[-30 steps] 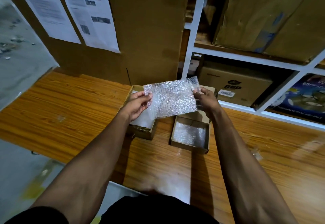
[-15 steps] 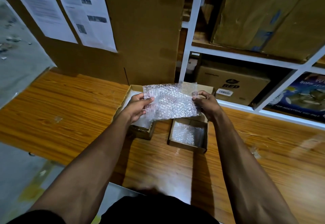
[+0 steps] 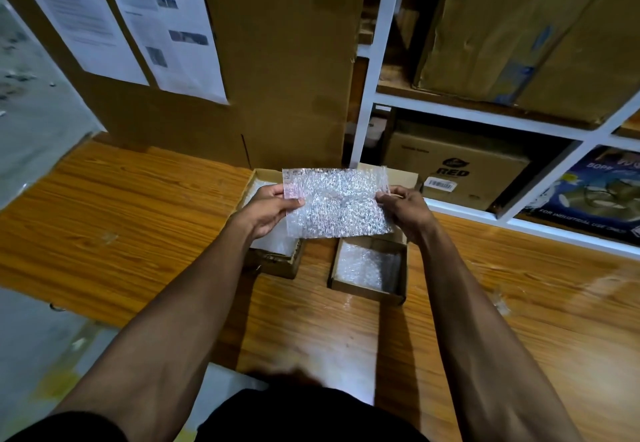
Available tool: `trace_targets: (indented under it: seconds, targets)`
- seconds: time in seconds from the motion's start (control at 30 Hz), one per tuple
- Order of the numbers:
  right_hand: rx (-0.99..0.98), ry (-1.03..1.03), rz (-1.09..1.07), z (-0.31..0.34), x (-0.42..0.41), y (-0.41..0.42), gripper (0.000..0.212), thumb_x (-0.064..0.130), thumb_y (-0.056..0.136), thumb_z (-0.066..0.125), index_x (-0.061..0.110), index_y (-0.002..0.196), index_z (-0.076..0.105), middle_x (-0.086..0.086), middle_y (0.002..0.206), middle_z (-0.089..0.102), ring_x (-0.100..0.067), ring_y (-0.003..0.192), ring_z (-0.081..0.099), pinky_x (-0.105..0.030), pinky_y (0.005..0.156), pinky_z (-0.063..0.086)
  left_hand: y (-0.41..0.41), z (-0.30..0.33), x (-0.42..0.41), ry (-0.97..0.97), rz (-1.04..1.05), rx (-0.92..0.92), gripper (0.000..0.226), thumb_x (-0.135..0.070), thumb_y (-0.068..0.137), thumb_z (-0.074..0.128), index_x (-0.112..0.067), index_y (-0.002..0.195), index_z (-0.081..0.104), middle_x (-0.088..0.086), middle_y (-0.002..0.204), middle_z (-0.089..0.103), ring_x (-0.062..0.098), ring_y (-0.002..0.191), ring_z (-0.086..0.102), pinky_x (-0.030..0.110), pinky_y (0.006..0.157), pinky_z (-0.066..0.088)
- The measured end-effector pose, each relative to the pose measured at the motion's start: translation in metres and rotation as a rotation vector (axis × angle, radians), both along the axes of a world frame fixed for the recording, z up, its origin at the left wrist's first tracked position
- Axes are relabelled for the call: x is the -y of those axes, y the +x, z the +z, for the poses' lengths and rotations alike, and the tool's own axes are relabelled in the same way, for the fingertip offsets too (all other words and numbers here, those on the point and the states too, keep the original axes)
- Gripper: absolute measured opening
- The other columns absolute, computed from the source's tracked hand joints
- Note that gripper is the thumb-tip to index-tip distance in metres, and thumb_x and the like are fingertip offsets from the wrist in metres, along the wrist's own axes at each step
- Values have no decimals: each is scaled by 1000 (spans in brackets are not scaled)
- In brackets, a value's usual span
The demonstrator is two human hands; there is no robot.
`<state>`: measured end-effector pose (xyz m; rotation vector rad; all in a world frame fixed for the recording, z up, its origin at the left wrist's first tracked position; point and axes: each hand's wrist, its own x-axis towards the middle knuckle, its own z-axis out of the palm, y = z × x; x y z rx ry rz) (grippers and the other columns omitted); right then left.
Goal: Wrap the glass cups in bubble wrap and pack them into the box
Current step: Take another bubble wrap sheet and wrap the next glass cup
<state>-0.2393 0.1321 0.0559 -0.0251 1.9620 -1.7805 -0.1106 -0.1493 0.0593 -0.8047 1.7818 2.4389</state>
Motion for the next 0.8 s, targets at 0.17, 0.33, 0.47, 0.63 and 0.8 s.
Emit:
trace_targets:
  seconds: [0.17,0.33,0.47,0.63,0.8]
  targets:
    - [-59,24,-9,-1,3,-1,8,10,92,79,13,99,75,-7,89,74,-16,74,64,-30,63,52,2,3,-1,-39,-26,51,45,2,90,77,-19,127,62,1,113,77,16,109,72,35,90,59]
    - [-85,-40,47,4,-1,2,12,3,96,69,14,97,74,-5,94,75,-20,85,68,-34,77,57,0,-4,7,-93,0,-13,32,6,93,72,-9,122,68,1,101,76,17,98,72,24,74,60]
    - [-83,-88,138,9,-10,6,18,-2,101,58,11,94,68,-8,94,68,-15,77,63,-24,65,53,0,-3,8,-144,-32,-52,23,14,97,59,-4,95,74,7,106,74,15,94,71,19,73,61]
    - [-13,-139,172,9,-21,9,24,-1,106,51,13,92,64,-6,90,65,-8,65,59,-18,51,48,0,-3,8,-166,-62,-40,34,17,97,56,-6,86,78,9,113,74,18,99,73,20,70,62]
    - [48,-89,100,5,-25,10,38,-1,103,46,18,87,75,-6,89,66,-11,64,58,-18,53,49,2,0,3,-186,-118,-35,28,12,102,51,-2,97,75,11,119,71,17,94,72,21,70,60]
